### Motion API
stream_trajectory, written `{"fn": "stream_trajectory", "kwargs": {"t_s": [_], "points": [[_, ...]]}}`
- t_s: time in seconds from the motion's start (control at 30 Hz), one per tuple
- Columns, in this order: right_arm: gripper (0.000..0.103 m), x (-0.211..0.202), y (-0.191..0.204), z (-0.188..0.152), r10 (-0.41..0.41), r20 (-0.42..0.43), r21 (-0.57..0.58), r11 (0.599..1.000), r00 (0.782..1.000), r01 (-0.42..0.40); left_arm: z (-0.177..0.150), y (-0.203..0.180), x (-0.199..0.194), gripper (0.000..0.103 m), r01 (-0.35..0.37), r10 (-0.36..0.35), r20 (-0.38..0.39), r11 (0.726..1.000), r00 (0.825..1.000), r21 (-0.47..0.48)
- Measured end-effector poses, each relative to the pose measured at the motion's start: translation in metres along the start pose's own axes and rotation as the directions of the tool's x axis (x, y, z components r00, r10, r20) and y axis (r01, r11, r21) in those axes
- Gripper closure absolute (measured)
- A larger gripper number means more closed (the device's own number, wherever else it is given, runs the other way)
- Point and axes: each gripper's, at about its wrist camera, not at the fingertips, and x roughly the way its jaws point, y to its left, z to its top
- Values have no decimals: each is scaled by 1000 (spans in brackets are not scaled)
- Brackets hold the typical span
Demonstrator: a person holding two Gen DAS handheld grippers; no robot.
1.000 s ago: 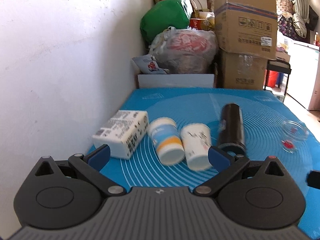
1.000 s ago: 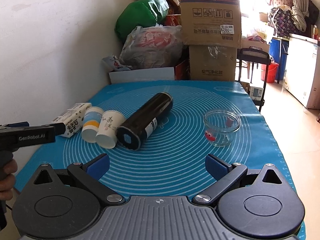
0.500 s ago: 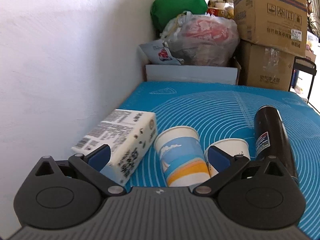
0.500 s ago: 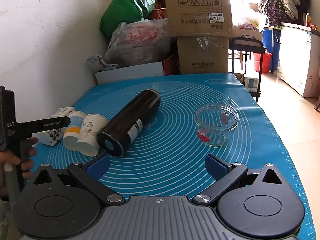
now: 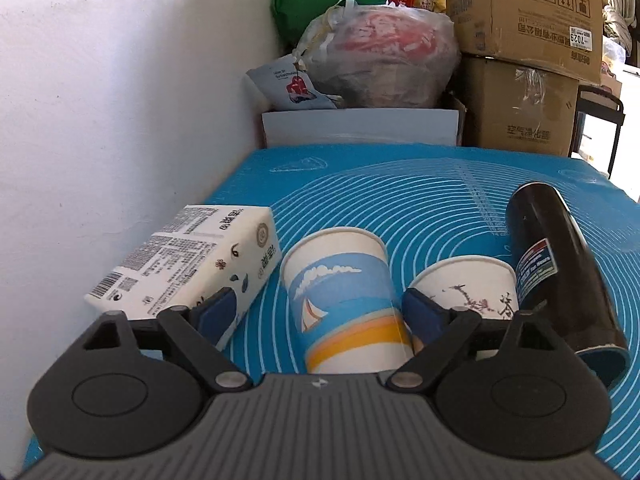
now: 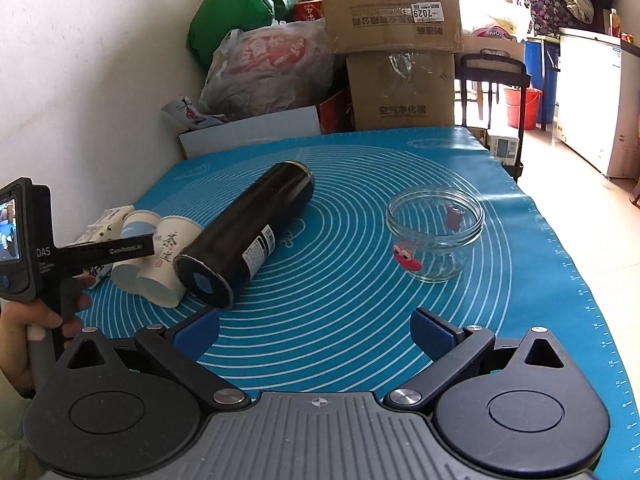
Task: Flip cup upside down
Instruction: 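Move the left gripper down onto the sailboat paper cup and close it, then lift the sailboat cup with the left gripper toward the right gripper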
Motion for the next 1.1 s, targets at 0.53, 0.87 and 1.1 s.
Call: {"fn": "stream_trajectory", "kwargs": {"t_s": [0.53,0.87,1.1], "points": [[0,-7,3,2,-3,12,-1,1000,1000,3,0,5,-5,43,57,-58,-34,998,998,-41],[0,-25,6,2,-3,33,-16,1000,999,4,-7,4,-85,43,126,-126,11,991,992,-33],[0,-41,5,-3,-16,20,-31,999,1000,17,-37,-19,-127,43,206,-206,-6,979,979,1]]}}
